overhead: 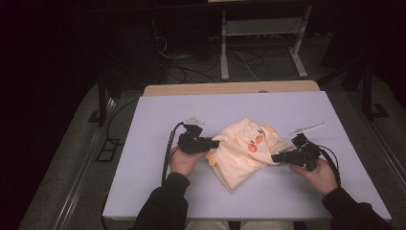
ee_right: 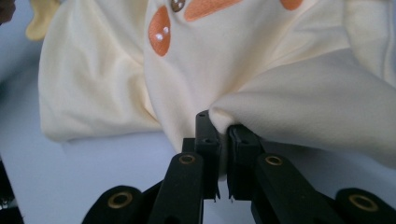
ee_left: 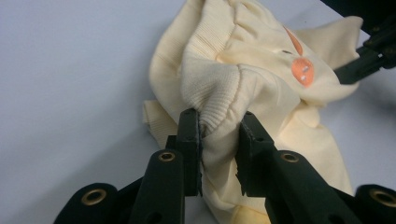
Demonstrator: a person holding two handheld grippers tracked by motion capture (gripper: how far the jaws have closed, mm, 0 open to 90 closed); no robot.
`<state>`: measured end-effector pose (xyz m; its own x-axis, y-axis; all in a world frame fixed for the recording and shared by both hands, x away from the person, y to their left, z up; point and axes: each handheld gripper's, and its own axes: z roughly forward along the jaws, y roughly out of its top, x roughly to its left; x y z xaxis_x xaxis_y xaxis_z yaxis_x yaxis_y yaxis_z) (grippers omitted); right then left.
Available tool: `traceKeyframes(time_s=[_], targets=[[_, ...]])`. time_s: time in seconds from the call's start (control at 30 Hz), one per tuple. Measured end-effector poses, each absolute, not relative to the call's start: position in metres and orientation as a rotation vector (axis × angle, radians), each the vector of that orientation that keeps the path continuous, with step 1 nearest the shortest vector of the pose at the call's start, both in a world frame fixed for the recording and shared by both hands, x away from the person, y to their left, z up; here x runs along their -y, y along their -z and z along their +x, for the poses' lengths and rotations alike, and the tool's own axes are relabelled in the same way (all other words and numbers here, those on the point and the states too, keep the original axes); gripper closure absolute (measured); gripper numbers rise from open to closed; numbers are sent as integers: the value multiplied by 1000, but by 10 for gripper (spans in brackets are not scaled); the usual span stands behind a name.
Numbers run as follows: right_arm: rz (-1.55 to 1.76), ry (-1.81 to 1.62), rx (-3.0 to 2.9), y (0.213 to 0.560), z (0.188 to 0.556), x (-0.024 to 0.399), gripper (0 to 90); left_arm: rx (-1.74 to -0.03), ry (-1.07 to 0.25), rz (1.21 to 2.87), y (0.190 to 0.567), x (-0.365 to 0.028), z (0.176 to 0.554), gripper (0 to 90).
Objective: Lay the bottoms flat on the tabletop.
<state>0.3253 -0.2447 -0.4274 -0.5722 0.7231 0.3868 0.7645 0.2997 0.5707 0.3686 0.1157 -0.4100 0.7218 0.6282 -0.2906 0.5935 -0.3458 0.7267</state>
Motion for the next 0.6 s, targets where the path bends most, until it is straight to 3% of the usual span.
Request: traceKeyframes(time_s=[0.47, 0.6], targets=[[-1321, 1156, 2550, 410, 300, 205, 825, -925, -128, 2023, 389, -133, 371, 722], [-1299, 1142, 2588, 413, 293, 199, 754, -934, -122, 2012, 396, -134, 371, 721]])
